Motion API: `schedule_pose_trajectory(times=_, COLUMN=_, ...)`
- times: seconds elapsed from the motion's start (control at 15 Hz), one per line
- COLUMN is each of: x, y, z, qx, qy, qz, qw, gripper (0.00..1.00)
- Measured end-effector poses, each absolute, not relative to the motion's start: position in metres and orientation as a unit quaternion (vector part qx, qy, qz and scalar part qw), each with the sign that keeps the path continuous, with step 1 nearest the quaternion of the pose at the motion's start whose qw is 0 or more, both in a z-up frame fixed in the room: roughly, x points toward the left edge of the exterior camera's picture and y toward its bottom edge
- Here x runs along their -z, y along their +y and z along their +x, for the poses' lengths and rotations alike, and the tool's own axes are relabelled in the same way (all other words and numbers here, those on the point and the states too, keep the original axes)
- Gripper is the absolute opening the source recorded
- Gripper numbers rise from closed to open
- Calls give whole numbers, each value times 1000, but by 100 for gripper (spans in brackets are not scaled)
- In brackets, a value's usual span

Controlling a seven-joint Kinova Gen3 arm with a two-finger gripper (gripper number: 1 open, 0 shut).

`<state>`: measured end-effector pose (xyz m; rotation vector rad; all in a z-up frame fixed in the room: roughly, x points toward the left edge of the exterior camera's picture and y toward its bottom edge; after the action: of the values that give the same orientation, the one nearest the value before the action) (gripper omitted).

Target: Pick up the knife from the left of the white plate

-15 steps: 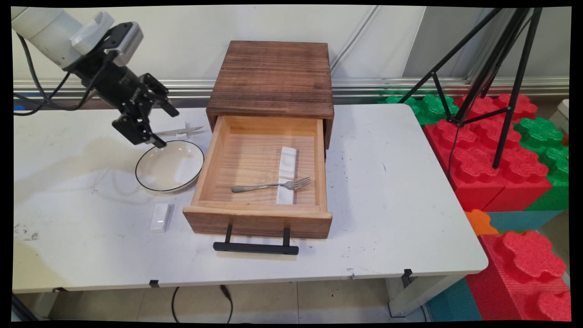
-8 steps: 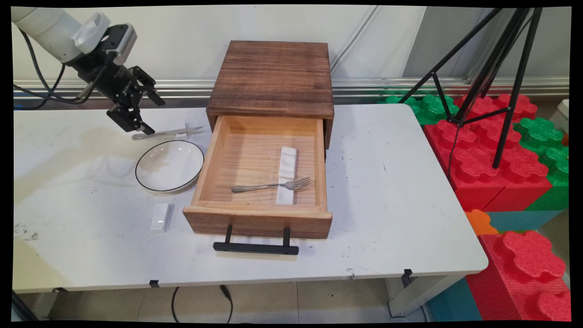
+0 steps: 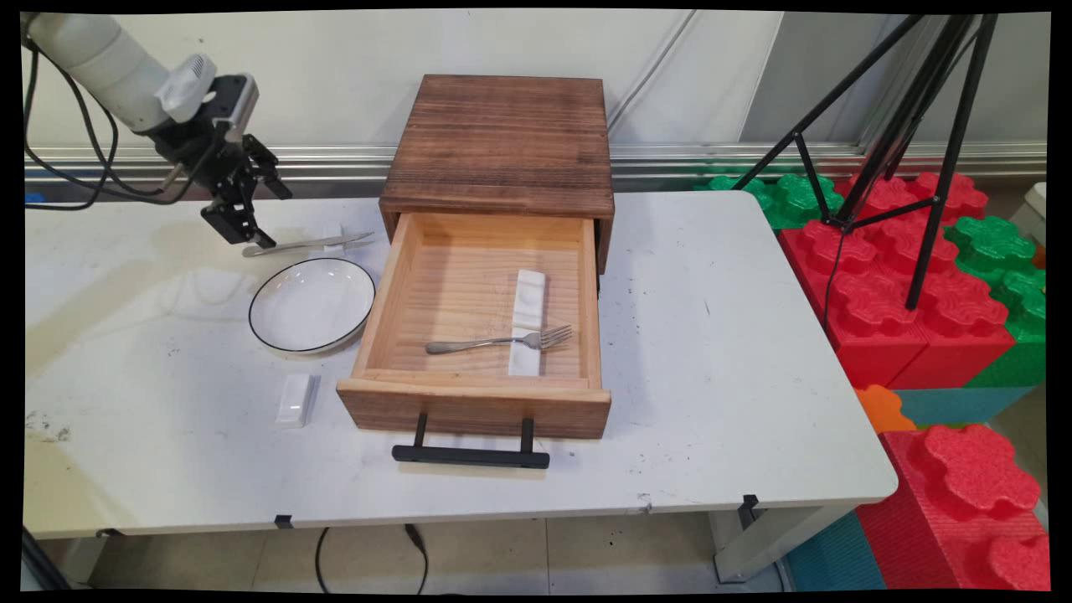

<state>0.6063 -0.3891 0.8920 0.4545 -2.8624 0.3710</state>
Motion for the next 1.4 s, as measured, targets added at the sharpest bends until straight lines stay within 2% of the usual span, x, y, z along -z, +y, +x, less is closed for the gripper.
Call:
schedule_pose_trajectory(times=0.53, x=-843, y=-415, z=636, qx=-117, qy=-973, qz=179, qw=86, gripper=100)
schedule_pose_trajectory(times=1.4, x=-801, y=-446, z=647, qx=-106, qy=-970, qz=199, qw=89, gripper=100)
